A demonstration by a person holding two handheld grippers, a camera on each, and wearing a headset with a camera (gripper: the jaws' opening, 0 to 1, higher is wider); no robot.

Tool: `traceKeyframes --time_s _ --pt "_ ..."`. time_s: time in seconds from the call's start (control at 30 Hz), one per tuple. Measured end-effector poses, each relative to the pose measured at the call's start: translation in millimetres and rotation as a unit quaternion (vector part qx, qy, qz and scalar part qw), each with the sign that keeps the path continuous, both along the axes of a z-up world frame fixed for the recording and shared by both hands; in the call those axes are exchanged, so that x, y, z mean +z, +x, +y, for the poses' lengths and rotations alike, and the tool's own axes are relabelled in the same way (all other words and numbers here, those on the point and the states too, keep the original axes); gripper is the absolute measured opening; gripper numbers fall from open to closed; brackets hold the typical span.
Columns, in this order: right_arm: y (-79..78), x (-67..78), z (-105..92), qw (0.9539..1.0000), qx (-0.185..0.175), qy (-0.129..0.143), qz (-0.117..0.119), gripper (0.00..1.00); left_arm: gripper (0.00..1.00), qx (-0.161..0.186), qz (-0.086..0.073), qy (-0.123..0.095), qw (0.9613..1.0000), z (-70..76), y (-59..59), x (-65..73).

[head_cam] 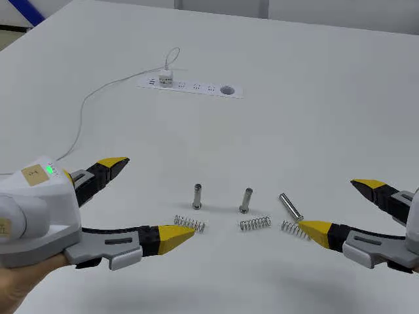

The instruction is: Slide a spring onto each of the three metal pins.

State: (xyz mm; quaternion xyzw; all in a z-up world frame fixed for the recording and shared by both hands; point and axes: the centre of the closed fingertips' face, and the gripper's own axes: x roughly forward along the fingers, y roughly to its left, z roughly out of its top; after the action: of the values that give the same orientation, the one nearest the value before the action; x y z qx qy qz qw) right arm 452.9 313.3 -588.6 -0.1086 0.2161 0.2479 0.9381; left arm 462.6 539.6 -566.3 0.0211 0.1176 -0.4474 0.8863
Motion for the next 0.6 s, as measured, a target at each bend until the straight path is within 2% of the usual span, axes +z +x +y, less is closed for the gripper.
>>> traceKeyframes --time_s 0.3,0.6 --pt "3.2 -10.4 7.7 0.9998 0.011 -0.003 0.016 0.71 1.00 0.009 0.005 -0.008 0.9999 -2.1 -1.2 -5.6" --pt "3.9 -15.2 14.1 0.9994 0.020 0.003 0.027 0.70 0.99 0.029 0.012 -0.027 0.9992 -0.7 0.3 -8.1"
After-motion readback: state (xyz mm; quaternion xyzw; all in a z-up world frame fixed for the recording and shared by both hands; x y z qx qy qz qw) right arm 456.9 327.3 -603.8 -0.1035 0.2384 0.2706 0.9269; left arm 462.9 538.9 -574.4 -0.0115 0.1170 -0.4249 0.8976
